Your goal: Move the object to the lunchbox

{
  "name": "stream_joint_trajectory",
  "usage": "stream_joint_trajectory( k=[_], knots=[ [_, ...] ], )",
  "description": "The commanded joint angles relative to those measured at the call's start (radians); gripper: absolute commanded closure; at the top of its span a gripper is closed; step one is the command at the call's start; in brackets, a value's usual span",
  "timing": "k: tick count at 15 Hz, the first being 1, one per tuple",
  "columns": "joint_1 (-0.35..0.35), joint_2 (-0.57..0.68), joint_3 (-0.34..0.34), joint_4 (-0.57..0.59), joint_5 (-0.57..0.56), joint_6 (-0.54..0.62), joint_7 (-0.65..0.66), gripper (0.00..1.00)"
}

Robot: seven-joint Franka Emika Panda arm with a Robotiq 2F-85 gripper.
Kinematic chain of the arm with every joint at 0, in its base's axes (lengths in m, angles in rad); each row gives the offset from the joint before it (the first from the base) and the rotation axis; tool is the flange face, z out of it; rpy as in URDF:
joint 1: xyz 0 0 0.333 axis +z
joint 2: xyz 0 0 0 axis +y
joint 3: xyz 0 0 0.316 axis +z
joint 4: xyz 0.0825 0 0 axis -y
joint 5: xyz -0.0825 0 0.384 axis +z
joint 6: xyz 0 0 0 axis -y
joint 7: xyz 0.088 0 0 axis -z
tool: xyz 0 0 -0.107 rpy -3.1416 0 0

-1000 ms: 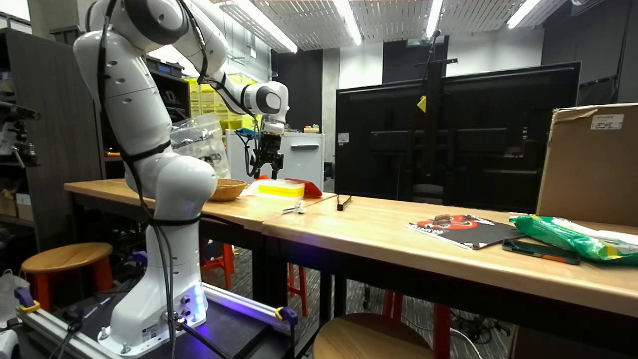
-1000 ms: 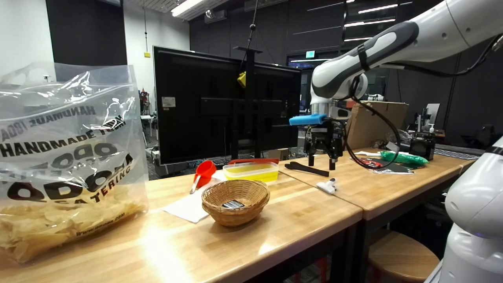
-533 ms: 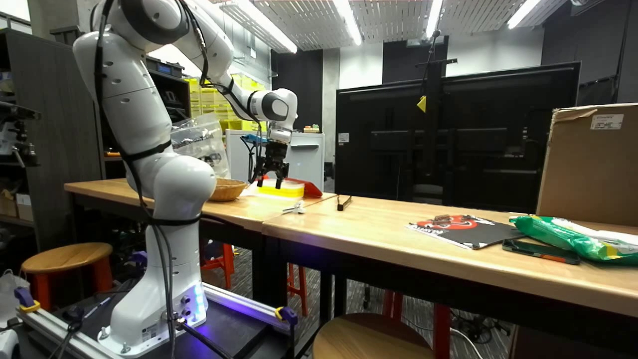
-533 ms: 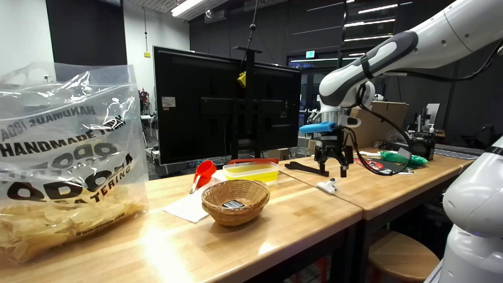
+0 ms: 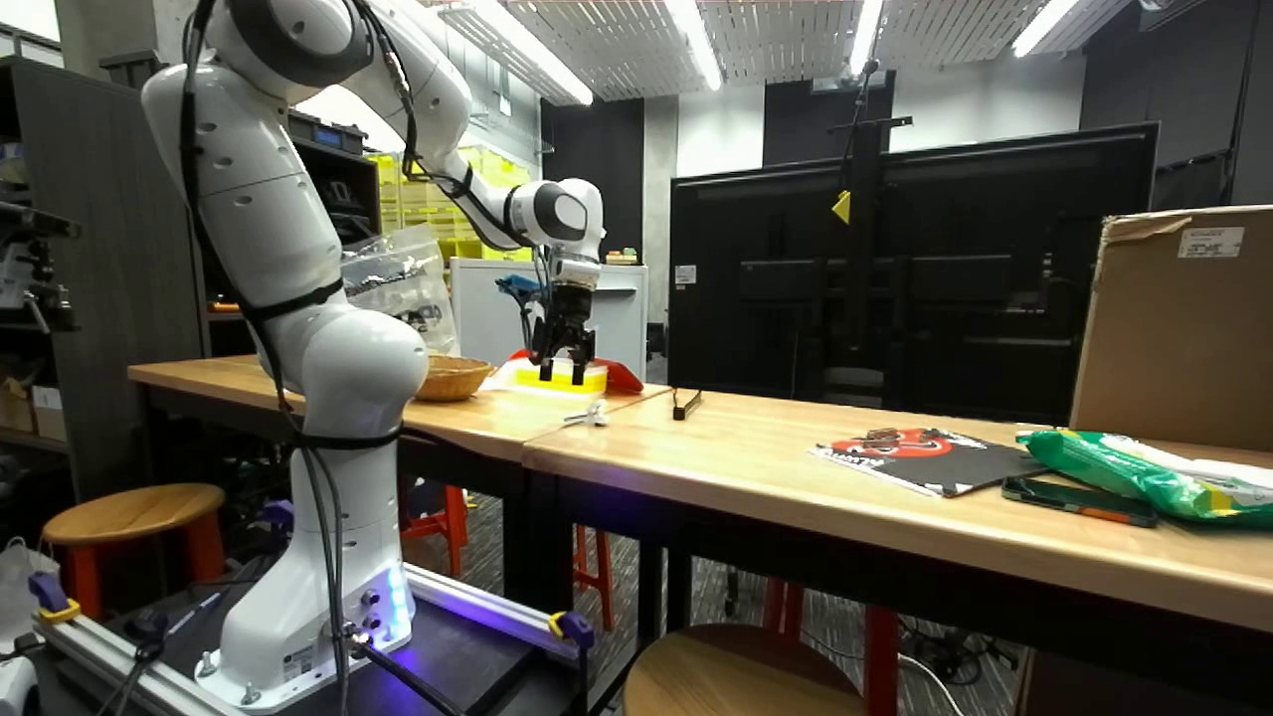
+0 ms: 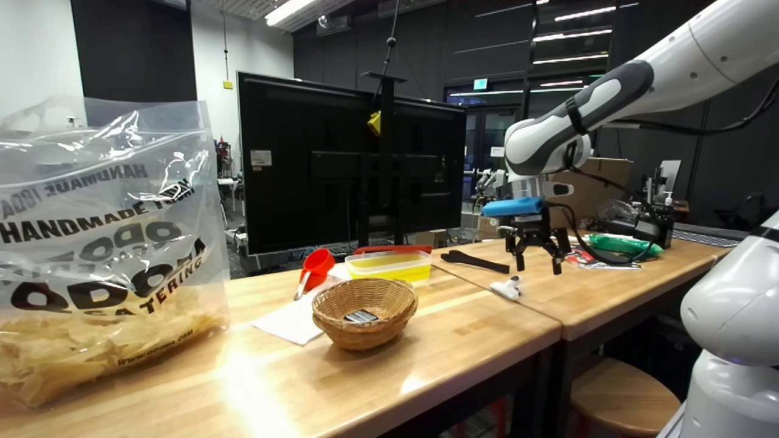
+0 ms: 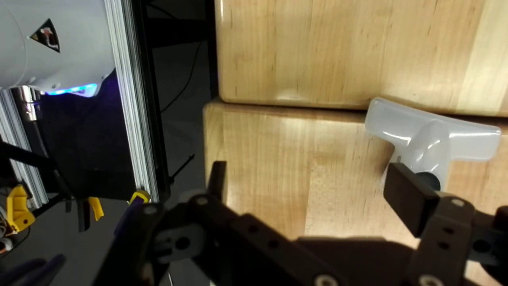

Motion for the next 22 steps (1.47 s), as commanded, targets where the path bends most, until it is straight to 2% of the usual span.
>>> stream_joint_trajectory(
  k=[1, 6, 17, 22],
  knots=[
    [-0.003, -0.022, 0.018, -0.009, -0.027, 0.027, 0.001, 0.0],
    [-0.007, -0.006, 0.033, -0.009, -0.029, 0.127, 0.016, 0.0],
    [-0.068, -0.004, -0.011, -0.054, -0.073, 0.303, -0.014, 0.0],
    [-0.059, 0.035, -0.014, -0.036, -0.051, 0.355, -0.039, 0.0]
  ],
)
